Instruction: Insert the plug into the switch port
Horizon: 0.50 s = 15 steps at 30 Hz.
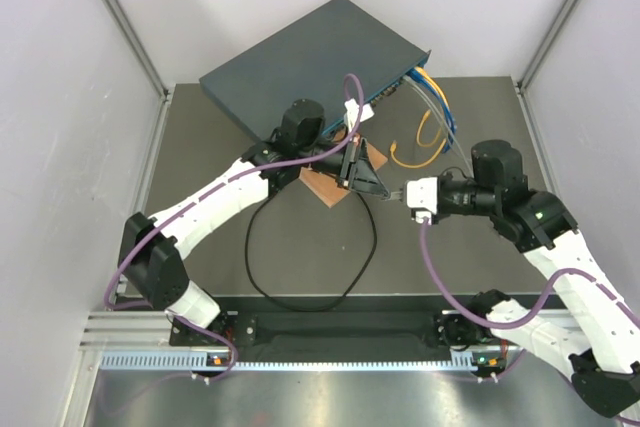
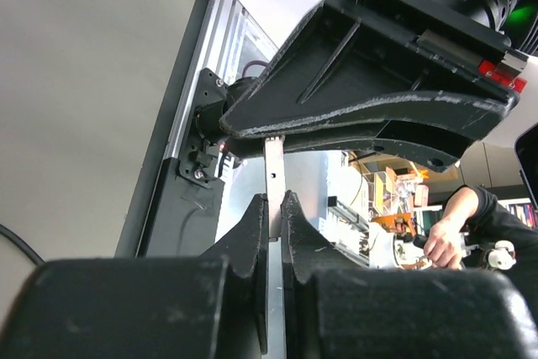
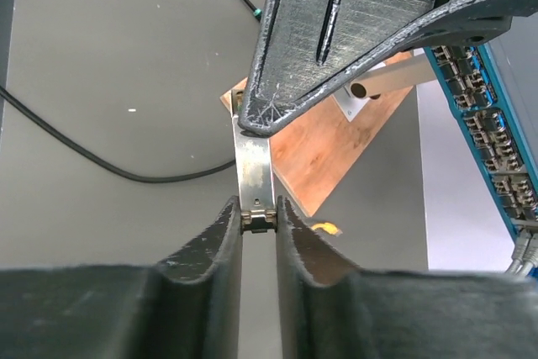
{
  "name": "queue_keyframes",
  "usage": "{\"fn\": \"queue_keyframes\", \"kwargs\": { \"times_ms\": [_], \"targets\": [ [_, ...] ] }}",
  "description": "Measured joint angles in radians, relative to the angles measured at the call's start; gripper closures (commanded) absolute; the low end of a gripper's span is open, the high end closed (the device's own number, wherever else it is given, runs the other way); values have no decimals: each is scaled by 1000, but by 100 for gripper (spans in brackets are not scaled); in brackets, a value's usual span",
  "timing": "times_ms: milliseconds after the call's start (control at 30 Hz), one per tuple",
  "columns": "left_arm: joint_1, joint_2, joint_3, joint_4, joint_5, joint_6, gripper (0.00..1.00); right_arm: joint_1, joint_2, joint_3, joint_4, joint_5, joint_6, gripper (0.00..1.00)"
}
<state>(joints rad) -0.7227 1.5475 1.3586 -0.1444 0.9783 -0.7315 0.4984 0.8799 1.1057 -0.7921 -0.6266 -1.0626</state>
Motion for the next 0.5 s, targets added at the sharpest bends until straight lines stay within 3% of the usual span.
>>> {"fn": "queue_keyframes", "kwargs": {
  "times_ms": [67, 100, 167, 233, 367, 500],
  "targets": [
    [1, 0, 0, 1, 0, 0, 100, 5, 0, 0, 2, 8, 2, 100],
    [1, 0, 0, 2, 0, 0, 94, 6, 0, 0, 3, 11, 2, 100],
    [2, 0, 0, 3, -1, 3, 76, 9, 0, 0, 4, 17, 9, 100],
    [2, 0, 0, 3, -2, 15, 51, 10, 0, 0, 8, 23, 18, 100],
    [4, 0, 33, -9, 0, 52, 29, 10, -3, -19, 35, 41, 57, 100],
    [43, 0, 166, -35, 1, 101, 26, 9, -6, -59, 77, 64, 153, 100]
  ]
}}
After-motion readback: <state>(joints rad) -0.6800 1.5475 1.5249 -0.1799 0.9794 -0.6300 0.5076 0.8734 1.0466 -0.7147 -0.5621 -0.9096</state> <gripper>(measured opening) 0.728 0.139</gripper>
